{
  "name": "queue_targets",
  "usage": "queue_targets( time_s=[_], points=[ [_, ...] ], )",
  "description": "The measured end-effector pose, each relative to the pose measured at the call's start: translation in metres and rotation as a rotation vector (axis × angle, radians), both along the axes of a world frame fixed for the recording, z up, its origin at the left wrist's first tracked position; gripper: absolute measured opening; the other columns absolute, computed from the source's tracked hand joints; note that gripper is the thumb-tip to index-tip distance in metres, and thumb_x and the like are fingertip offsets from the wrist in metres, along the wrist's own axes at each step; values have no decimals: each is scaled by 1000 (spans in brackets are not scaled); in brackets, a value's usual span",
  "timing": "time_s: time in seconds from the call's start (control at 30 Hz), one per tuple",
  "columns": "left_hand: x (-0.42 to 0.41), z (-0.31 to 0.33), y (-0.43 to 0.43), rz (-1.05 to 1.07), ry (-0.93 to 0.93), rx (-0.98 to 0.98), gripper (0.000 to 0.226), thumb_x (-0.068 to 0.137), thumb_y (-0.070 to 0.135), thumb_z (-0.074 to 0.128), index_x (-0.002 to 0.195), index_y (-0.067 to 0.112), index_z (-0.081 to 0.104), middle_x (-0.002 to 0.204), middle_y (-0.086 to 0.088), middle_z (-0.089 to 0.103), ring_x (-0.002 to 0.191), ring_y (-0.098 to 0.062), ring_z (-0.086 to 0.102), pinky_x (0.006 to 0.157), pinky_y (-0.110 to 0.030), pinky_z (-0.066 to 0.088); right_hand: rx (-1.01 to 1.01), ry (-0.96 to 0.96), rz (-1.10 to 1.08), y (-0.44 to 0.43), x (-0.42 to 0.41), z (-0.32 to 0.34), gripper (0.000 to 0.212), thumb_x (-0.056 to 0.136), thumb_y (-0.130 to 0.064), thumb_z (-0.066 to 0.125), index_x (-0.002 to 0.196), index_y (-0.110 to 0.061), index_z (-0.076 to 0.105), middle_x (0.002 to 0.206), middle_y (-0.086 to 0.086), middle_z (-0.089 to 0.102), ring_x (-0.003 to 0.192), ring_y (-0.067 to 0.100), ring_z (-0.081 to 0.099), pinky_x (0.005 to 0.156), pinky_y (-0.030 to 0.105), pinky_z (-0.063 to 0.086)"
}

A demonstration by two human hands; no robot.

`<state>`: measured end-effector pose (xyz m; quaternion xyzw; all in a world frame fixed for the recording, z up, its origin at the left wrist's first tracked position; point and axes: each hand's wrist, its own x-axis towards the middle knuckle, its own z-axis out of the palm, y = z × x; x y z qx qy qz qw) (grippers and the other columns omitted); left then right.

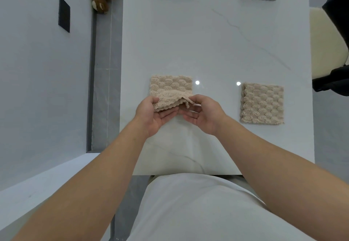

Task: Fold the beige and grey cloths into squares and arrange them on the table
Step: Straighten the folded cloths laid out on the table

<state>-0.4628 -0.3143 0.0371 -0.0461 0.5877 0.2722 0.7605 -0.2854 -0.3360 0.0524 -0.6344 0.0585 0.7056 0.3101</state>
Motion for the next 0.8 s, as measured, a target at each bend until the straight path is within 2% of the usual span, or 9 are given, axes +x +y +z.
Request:
queue_targets(
  time_s=[0.07, 0.13, 0.2, 0.3, 0.37, 0.53, 0.6, 0.67, 0.8],
  points=[
    [1, -2, 0, -82, 107, 2, 34, 99, 19, 46, 127, 4, 57, 111, -22, 73, 95, -36, 75, 85, -44, 61, 33, -20, -12, 0, 2, -2, 32, 89, -9, 67, 118, 3, 67, 100, 17, 69, 88, 31, 76, 70, 33, 62],
    [2, -7, -1, -128, 192, 8, 26, 98, 29, 60, 117, 12, 63, 107, -13, 74, 88, -30, 75, 82, -41, 62, 66, -117, 32, -1, 4, -6, 24, 87, -4, 72, 108, 6, 68, 95, 18, 70, 79, 29, 74, 70, 31, 62],
    [1, -13, -3, -170, 236, 25, 31, 91, 34, 74, 113, 14, 67, 108, -8, 75, 87, -25, 74, 75, -36, 63, 102, -206, 101, -3, 7, -12, 15, 83, -1, 77, 95, 4, 69, 94, 20, 71, 80, 29, 72, 75, 32, 62],
    [-2, -20, -6, -222, 309, 65, 31, 85, 18, 82, 112, 11, 67, 110, -7, 74, 83, -17, 71, 60, -27, 60, 127, -270, 138, -9, 13, -19, 14, 77, 2, 82, 84, 2, 71, 95, 21, 71, 84, 28, 71, 83, 36, 62],
    [-4, -23, -7, -251, 357, 107, 29, 84, 12, 82, 109, 10, 67, 107, -7, 73, 81, -16, 71, 57, -25, 59, 138, -291, 137, -13, 15, -23, 16, 72, 7, 84, 82, 2, 72, 99, 23, 73, 89, 31, 73, 86, 37, 62],
    [-7, -31, -10, -341, 479, 179, 23, 85, 4, 79, 105, 10, 67, 108, -10, 75, 93, -25, 73, 65, -32, 63, 103, -332, 172, -21, 13, -34, 27, 66, 14, 83, 90, 7, 73, 97, 23, 76, 94, 35, 75, 90, 40, 61],
    [-6, -32, -11, -370, 519, 201, 19, 85, 2, 78, 97, 12, 67, 109, -13, 74, 94, -29, 73, 74, -38, 63, 83, -372, 202, -22, 10, -38, 24, 67, 17, 79, 84, 1, 73, 94, 21, 76, 93, 36, 75, 90, 42, 61],
    [-5, -34, -10, -402, 561, 228, 18, 86, 3, 77, 90, 15, 66, 106, -13, 74, 89, -27, 73, 75, -40, 63, 79, -388, 210, -21, 8, -40, 27, 67, 19, 76, 81, -3, 70, 90, 17, 75, 92, 37, 75, 88, 44, 61],
    [-5, -35, -9, -552, 746, 326, 16, 81, 21, 81, 86, 18, 66, 90, -3, 74, 85, -25, 73, 70, -37, 62, 95, -436, 265, -18, 5, -43, 32, 68, 19, 73, 87, -8, 67, 91, 10, 71, 84, 27, 71, 86, 44, 62]
  ],
)
